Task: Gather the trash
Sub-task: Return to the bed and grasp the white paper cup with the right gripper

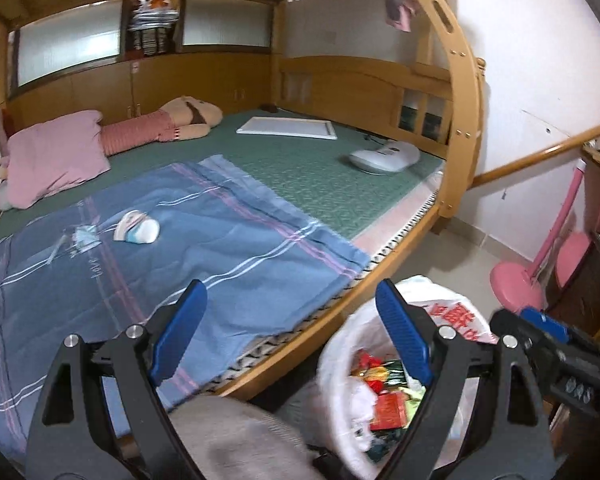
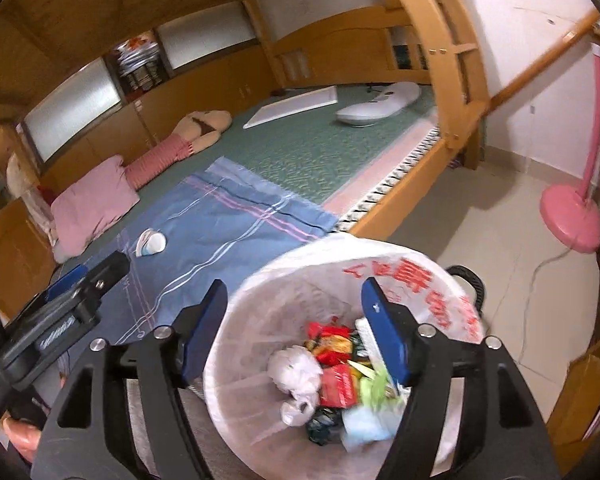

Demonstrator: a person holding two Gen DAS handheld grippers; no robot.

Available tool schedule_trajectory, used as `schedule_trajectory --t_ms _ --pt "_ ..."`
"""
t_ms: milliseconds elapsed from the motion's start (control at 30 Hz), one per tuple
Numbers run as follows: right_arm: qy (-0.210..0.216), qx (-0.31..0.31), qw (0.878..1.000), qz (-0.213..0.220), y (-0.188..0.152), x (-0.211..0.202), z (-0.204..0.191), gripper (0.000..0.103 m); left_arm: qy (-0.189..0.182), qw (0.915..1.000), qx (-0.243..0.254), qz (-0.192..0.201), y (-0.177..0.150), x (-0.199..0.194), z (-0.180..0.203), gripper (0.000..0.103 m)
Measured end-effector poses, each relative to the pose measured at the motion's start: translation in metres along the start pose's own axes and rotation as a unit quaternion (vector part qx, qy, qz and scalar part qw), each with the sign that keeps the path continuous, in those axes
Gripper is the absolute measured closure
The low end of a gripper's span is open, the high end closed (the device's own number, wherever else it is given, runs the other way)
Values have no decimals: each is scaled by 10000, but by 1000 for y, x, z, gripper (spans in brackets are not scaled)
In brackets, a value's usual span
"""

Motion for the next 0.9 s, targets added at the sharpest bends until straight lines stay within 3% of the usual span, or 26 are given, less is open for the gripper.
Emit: schedule_trajectory --t_ms 267,533,767,900 --pt "803 -700 9924 -618 -17 82 -104 28 816 9945 -636 -127 -15 -9 -119 17" --pt "1409 -1273 9763 -1035 -39 164 -215 28 1894 9728 -1284 -349 -44 -19 -260 17" --pt "1630 -1569 9654 -1295 -50 244 -285 25 2456 9546 -1621 -458 -64 -27 -340 17" --pt "1692 -1696 9579 -1585 -54 314 -322 23 2618 9478 -1732 -557 -75 -28 -370 17"
Point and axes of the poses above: each gripper's, at about its wrist camera, not at the fingertips, and x roughly the way its jaws point, z to its right, y to its top, the point moved 10 cm from there along x, roughly the way its jaws point, and after that the axes turned 10 degrees about z, right-handed, at the moved point
